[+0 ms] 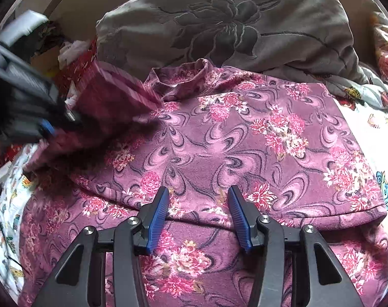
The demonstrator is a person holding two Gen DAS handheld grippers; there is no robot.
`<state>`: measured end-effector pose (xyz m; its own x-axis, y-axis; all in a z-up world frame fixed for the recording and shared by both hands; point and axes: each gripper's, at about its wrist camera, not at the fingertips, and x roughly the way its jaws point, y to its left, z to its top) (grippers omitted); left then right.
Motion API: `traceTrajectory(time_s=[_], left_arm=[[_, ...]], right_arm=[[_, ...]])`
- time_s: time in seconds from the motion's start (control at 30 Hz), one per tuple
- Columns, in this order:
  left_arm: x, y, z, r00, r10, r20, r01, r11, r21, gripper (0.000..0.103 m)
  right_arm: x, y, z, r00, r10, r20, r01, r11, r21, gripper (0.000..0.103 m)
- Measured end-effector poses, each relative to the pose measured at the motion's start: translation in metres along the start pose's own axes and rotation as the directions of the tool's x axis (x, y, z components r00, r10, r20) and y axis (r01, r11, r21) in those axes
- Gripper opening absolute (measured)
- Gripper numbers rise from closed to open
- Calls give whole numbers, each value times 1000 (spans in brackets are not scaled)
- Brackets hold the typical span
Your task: Fold small clothes
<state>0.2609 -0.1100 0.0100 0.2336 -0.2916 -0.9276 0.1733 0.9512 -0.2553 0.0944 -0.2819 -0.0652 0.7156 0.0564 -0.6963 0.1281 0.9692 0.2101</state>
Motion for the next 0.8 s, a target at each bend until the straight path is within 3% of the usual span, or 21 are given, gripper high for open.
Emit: traceTrajectory(time_s=[0.13, 0.23, 0.3, 0.43, 0.53, 0.57, 0.67, 0.73, 0.8], left_arm=[[-6, 9, -12, 999, -46, -18, 45, 999, -22, 16], [-35, 27, -29, 990, -137, 14, 138, 989, -45, 33], [-53, 46, -45, 986, -160, 47, 163, 985, -59, 44], [-68, 87, -75, 982, -173, 73, 181, 978, -106, 44], [-61, 121, -86, 982, -176, 72, 186, 966, -178, 44], [-55, 127, -85, 982, -177, 67, 187, 961, -204, 44], [-42, 137, -77, 984, -163, 71, 176, 953, -248, 44], [-36, 136, -72, 983, -166, 77, 181, 949, -258, 44], [-30, 135, -71, 984, -157, 79, 173, 949, -263, 44]], right_arm=[[-2, -2, -1, 1000, 4, 3, -4, 1000, 4, 50], [-1, 0, -2, 1000, 6, 2, -6, 1000, 5, 50], [-1, 0, -3, 1000, 3, 0, -3, 1000, 4, 50], [0, 1, -1, 1000, 2, -15, -2, 1000, 13, 50], [-3, -8, 8, 997, 60, -53, -53, 990, 131, 50], [-7, -14, 9, 994, 97, -54, -84, 975, 204, 50], [-20, -37, 8, 976, 216, 19, -201, 865, 460, 53], [-21, -39, 8, 959, 275, 64, -265, 797, 543, 54], [-16, -30, 16, 944, 321, 71, -305, 775, 553, 60]])
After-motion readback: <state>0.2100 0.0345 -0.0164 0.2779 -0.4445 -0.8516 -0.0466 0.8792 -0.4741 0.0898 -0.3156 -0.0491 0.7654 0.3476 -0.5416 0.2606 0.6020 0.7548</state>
